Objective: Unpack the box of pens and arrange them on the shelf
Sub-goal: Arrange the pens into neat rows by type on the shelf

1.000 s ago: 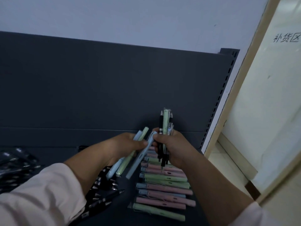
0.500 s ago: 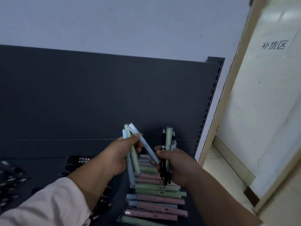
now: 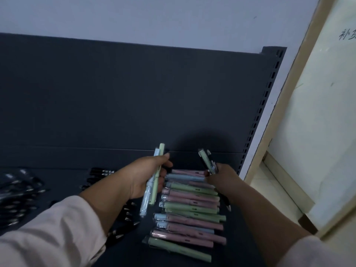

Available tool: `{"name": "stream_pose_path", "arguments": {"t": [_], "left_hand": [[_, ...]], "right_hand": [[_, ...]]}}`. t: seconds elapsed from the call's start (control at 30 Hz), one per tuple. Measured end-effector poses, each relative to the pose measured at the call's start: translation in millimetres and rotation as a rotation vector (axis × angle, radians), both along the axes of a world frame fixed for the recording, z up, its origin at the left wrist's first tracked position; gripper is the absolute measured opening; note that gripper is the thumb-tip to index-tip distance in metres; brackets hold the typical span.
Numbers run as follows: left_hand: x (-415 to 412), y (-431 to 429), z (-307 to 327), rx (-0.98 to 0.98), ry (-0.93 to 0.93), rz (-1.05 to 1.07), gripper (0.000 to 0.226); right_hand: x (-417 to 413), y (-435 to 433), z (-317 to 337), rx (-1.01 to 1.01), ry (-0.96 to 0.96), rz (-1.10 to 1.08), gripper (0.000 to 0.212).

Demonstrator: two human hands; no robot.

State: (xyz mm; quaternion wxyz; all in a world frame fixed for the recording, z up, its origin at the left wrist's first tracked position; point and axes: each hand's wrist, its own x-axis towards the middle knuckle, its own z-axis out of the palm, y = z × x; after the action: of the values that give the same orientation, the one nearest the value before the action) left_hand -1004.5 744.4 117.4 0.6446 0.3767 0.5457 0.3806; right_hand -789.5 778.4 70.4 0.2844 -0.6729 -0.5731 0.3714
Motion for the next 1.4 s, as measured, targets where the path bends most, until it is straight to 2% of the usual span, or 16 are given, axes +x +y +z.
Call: {"name": "stream_pose_path", "arguments": {"t": [0.1,0.17,0.2,0.33,0.4,0.5,0.57,0.63,0.7,0.8,0.9,0.97,1.1,1.23,1.4], "left_hand": [[-4,-3,2,-0.018,-0.014,-0.039,0.033],[-7,-4,3,-0.019,0.034,-0.086,0.036],[-8,-3,3,-0.016,0.055,-0.115,0.036],[-9,-2,3,0.008,0.127,-0.243,0.035],[-8,-1,3,0.025,0.193,-0.314,0.033],[-8,1,-1,0.067,0.325,-0.407,0.031],[-7,2,-2,0.084,0.379,-0.442,0.019],[-3,4,-2,0.100,0.400,-0.466,0.011],[3,5,-3,0.094,0.388,-0.475,0.013],[5,8,-2,0.081,0.377,-0.494,0.017],[-7,12,1,0.090,0.491,-0.524,0.021],[-15,15,-1,0.094,0.520,-0.472,0.020],[-11,25,-13,0.109,0.237,-0.145,0.014],[4,35,-21,0.150,0.213,-0.014,0.006],[17,45,-31,0.152,0.310,0.006,0.009]], "right_hand": [[-5,0,3,0.013,-0.168,0.078,0.020],[-12,-2,12,0.061,-0.162,0.115,0.019],[-17,-4,18,0.093,-0.082,0.118,0.019],[-44,-14,45,0.016,0.566,0.169,0.011],[-52,-16,52,-0.004,0.666,0.240,0.014],[-56,-19,54,0.018,0.555,0.371,0.016],[-57,-22,52,0.027,0.474,0.408,0.018],[-58,-23,49,0.029,0.442,0.433,0.019],[-60,-24,46,0.048,0.414,0.433,0.016],[-56,-25,44,0.076,0.397,0.356,0.009],[-38,-19,40,0.075,0.457,0.154,0.005],[-21,-16,36,0.047,0.526,0.026,0.005],[-2,-14,25,-0.018,0.671,-0.079,0.008],[3,-9,17,-0.055,0.634,-0.109,0.010],[14,-4,5,-0.084,0.504,-0.140,0.018]]}}
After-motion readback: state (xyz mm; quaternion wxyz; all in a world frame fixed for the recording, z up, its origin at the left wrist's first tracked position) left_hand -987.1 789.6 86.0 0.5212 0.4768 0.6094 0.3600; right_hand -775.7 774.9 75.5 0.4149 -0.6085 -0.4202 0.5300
